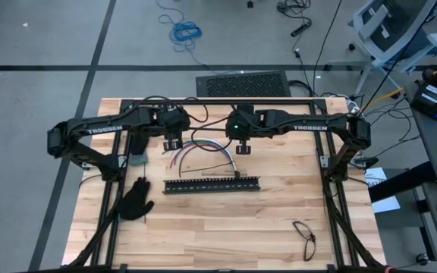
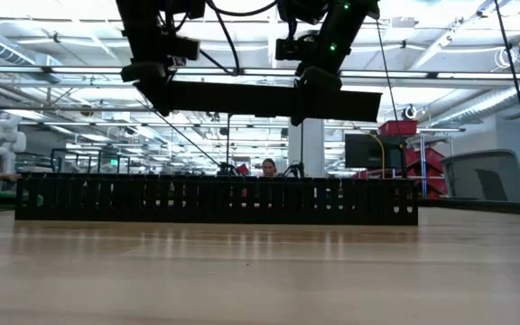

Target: Ziptie cables

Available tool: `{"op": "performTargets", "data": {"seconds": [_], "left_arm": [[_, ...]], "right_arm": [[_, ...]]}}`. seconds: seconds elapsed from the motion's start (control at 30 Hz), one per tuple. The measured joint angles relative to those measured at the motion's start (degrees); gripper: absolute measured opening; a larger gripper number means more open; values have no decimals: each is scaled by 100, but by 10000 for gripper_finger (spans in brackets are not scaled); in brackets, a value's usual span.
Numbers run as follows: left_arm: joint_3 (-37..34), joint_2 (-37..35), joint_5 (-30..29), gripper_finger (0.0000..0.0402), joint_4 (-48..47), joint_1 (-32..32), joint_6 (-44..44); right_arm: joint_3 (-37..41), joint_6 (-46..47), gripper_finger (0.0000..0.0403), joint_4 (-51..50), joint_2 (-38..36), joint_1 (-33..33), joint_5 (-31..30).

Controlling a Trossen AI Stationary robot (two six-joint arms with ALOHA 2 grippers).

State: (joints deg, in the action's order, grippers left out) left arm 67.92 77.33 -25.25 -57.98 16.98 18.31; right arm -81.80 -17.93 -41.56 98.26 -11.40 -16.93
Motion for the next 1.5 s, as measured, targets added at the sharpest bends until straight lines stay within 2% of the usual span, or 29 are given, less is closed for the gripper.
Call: {"op": "performTargets", "data": {"seconds": [0.13, 0.17, 0.37, 0.53, 0.7, 0.9, 0.97, 1.07, 1.13, 1.3, 1.4, 1.5], "left_arm": [[0, 53, 482, 43, -3, 114, 200], [0, 57, 563, 27, -8, 132, 228], [0, 64, 426, 24, 42, 167, 260], [-11, 69, 223, 24, -87, 185, 262], [-11, 69, 114, 24, -143, 269, 220], [-167, 66, -344, 24, -106, 372, 259], [-286, 66, -779, 24, -87, 372, 495], [-535, 41, -1463, 23, 65, 335, 1523], [-652, -13, -1537, 23, 344, 323, 2174], [-763, -258, -1802, 23, 1133, 310, 3128], [-763, -517, -1857, 23, 1494, 229, 3627], [-763, -855, -1870, 23, 1561, 131, 4226]], "right_arm": [[2, 2, 22, -5, -54, 3, -36], [2, -14, 22, -13, -66, 4, -77], [12, 260, 32, 4, -120, 7, -128], [-7, 740, 119, 181, -325, 9, 563], [-34, 1178, 216, 303, -493, -17, 890], [-741, 1774, 293, 200, -665, -21, 1724], [-1011, 1847, 304, 240, -763, -20, 2088], [-1340, 2051, 310, 264, -870, -153, 2718], [-1524, 2367, 309, 263, -874, -361, 3149], [-1606, 3366, 305, 127, -860, -1062, 4101], [-1459, 3775, 304, 94, -811, -1539, 4719], [-1194, 4169, 304, 262, -760, -1983, 5608]]}}
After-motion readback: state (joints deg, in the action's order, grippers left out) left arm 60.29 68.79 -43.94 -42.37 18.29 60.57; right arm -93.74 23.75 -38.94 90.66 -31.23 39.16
